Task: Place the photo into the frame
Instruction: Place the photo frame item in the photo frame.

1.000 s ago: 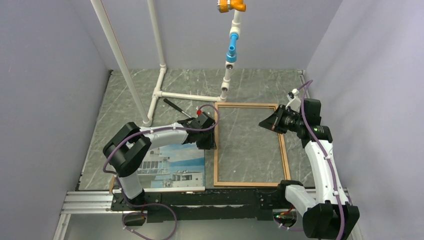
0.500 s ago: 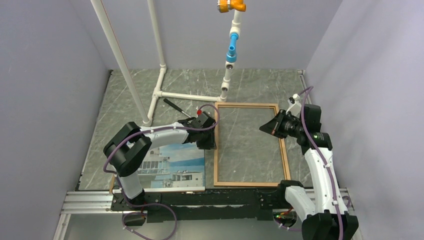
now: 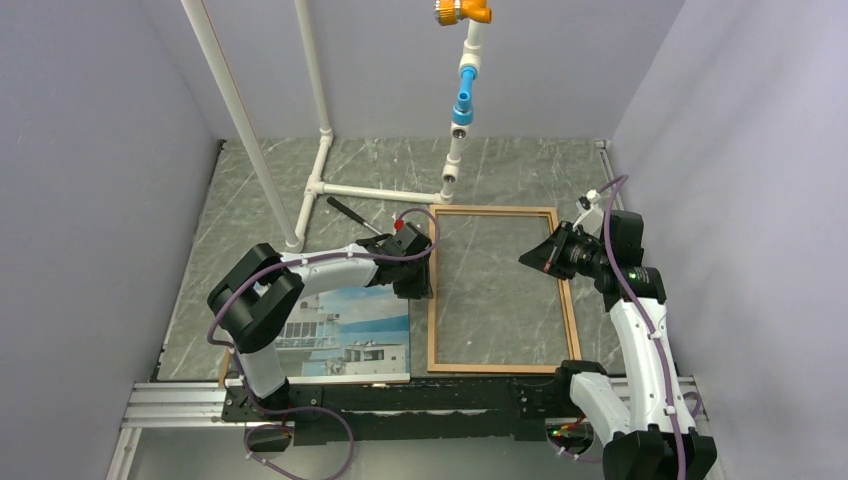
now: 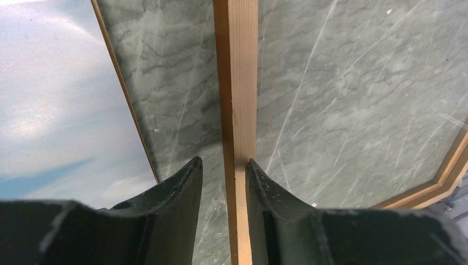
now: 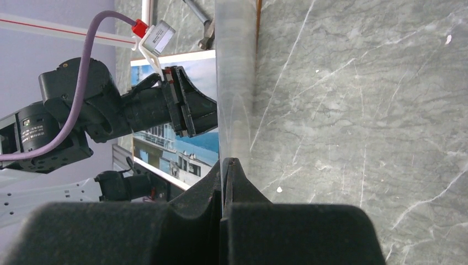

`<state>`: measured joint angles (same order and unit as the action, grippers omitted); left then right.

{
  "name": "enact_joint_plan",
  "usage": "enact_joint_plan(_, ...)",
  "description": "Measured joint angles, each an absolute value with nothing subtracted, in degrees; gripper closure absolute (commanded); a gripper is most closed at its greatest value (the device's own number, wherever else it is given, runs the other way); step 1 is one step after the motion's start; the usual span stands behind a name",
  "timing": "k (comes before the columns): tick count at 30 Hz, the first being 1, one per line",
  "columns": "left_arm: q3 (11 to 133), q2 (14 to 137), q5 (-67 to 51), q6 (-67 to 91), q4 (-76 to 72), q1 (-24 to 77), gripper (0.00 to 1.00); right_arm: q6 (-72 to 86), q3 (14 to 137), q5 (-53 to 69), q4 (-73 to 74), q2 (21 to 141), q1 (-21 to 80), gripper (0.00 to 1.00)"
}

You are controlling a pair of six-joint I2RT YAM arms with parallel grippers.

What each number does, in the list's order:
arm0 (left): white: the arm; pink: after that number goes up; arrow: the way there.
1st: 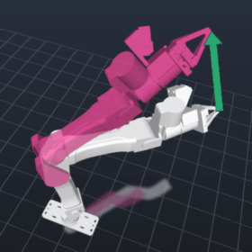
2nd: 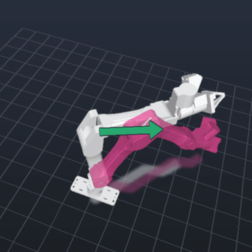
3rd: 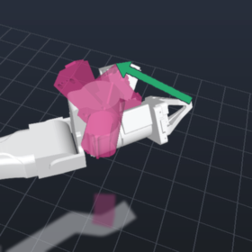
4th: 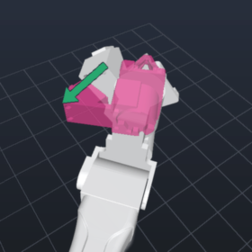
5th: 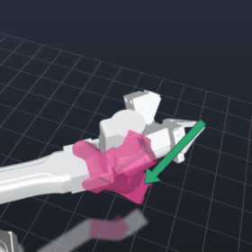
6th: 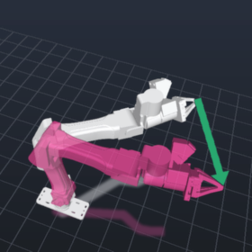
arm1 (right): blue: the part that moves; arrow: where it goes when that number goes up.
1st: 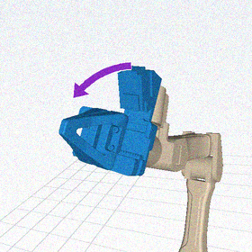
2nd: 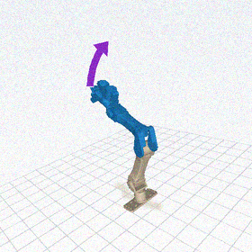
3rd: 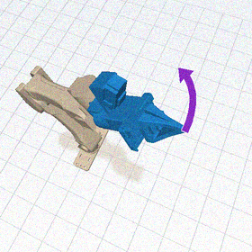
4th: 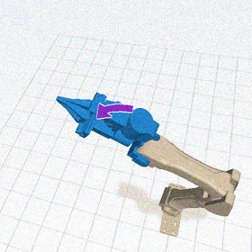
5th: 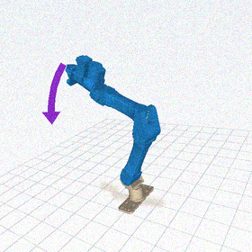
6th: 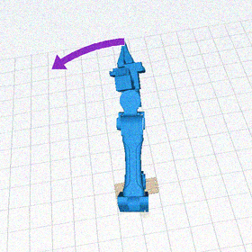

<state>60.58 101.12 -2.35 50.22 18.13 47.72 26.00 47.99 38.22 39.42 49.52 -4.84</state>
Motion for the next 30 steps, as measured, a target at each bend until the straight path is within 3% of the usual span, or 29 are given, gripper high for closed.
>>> enact_joint_plan(30, 61.8, 102.9, -2.8, 50.2, 18.1, 47.7, 0.64, 26.9, 49.7, 42.0, 43.9, 48.3, -5.1, 1.0)
